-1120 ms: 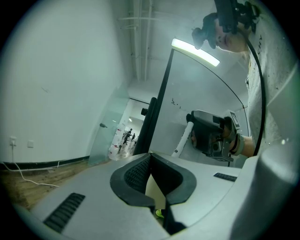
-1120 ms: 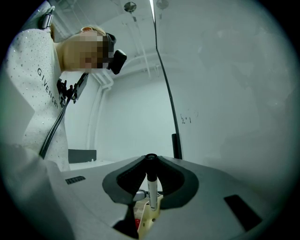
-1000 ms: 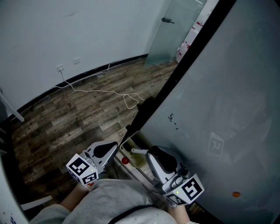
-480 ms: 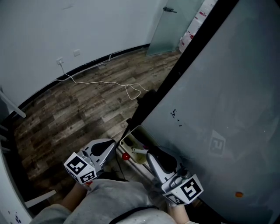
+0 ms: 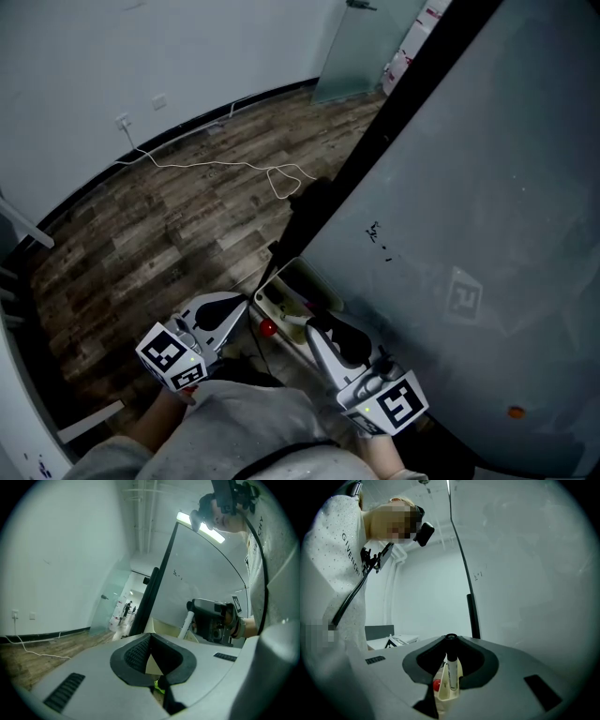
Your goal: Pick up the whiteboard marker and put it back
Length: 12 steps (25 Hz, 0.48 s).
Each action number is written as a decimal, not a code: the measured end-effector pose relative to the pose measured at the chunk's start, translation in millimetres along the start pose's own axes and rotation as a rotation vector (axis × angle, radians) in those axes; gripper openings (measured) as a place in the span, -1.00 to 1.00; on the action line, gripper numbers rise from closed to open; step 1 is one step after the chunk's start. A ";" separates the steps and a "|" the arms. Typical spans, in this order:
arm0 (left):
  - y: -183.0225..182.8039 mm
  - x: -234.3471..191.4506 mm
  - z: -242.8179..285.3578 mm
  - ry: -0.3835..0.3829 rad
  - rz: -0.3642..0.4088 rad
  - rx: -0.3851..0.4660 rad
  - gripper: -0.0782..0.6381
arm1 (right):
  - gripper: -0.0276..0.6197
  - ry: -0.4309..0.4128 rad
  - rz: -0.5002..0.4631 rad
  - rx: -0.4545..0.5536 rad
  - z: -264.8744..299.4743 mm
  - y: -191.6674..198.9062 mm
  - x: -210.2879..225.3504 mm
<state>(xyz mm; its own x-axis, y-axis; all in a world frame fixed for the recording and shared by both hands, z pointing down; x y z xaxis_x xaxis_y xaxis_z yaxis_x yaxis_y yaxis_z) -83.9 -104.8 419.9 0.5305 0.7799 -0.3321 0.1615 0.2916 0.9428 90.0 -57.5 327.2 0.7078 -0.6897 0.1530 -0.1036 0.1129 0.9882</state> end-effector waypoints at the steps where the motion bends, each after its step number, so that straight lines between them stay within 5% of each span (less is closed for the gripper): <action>1: 0.3 0.3 0.0 0.000 -0.001 -0.001 -0.74 | -0.65 0.001 0.000 -0.006 -0.3 2.2 0.3; 12: 8.5 -0.4 -8.6 -0.018 -0.023 -0.020 -0.74 | -0.65 -0.003 0.019 0.001 6.8 12.1 -0.6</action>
<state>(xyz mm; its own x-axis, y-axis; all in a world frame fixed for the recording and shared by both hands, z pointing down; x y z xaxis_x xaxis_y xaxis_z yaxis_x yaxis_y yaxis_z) -89.9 -97.9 427.8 0.5415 0.7631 -0.3528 0.1574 0.3202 0.9342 83.6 -60.6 339.1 0.7038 -0.6894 0.1715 -0.1175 0.1252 0.9852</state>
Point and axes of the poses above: the fingertips, and each gripper's own axes: z forward along the fingers, x to its right, y out of its underside, the point moved 6 cm from there along -z, backward along the fingers, and after that the axes turned 1 degree about x, right-handed, at the moved point
